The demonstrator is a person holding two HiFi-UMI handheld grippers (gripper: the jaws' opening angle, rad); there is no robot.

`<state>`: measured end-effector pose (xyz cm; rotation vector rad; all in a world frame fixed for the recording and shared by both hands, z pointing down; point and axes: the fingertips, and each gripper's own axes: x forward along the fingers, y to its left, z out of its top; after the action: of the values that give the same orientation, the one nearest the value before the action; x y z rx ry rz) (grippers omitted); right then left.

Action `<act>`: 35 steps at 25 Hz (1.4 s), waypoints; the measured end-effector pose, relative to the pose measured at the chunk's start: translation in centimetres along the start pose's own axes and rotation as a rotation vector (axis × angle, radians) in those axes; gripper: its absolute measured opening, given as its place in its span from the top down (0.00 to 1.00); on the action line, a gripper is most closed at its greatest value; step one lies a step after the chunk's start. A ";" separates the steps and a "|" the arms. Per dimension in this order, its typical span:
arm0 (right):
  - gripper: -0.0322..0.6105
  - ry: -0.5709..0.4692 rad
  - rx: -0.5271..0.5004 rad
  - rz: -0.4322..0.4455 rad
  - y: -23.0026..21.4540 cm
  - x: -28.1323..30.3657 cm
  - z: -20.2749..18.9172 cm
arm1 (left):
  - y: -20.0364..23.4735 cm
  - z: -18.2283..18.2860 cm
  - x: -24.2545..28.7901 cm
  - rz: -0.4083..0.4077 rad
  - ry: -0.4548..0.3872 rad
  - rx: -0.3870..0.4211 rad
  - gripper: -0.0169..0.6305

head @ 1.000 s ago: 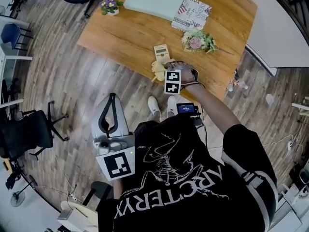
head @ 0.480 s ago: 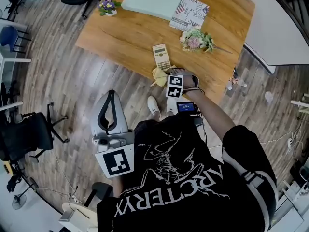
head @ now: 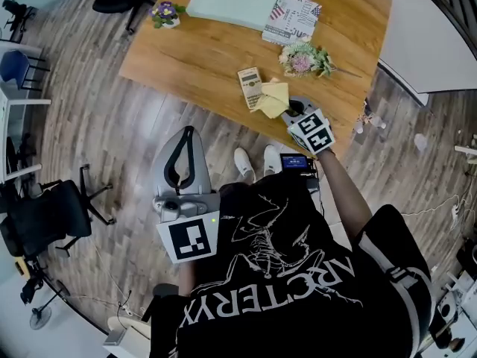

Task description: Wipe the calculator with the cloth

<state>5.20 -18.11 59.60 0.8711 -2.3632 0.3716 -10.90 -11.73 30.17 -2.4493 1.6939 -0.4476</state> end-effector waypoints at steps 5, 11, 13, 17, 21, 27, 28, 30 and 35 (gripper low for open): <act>0.87 -0.537 0.319 -0.085 -4.7 -12.3 11.3 | 0.5 0.7 1.0 -0.024 -0.030 -0.018 0.96; 0.87 -0.810 0.159 -0.228 -4.0 -22.4 20.8 | 1.5 3.1 2.1 -0.032 -0.101 -0.030 0.96; 0.87 -0.784 0.064 -0.310 -3.3 -22.8 21.7 | 1.5 3.6 2.8 -0.042 -0.125 -0.033 0.96; 0.87 -0.766 0.003 -0.355 -2.3 -22.2 22.3 | 1.0 4.0 4.0 -0.063 -0.144 -0.037 0.96; 0.87 -0.777 0.012 -0.325 -1.2 -21.6 22.7 | 0.9 4.3 4.2 -0.066 -0.157 -0.039 0.96; 0.87 -0.781 0.001 -0.297 -0.8 -21.6 23.0 | 0.8 4.6 4.6 -0.054 -0.169 -0.046 0.96; 0.87 -0.782 -0.005 -0.297 -0.8 -21.6 23.1 | 0.9 4.5 4.6 -0.051 -0.168 -0.049 0.96; 0.87 -0.779 -0.021 -0.305 -0.6 -21.5 23.3 | 1.3 4.3 4.5 -0.046 -0.169 -0.056 0.96; 0.87 -0.768 -0.082 -0.333 0.3 -21.5 23.9 | 1.6 4.3 4.3 -0.040 -0.176 -0.058 0.96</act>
<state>8.00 -17.67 27.56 1.5420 -2.7891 -0.2476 -9.61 -16.57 26.34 -2.4832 1.6117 -0.1834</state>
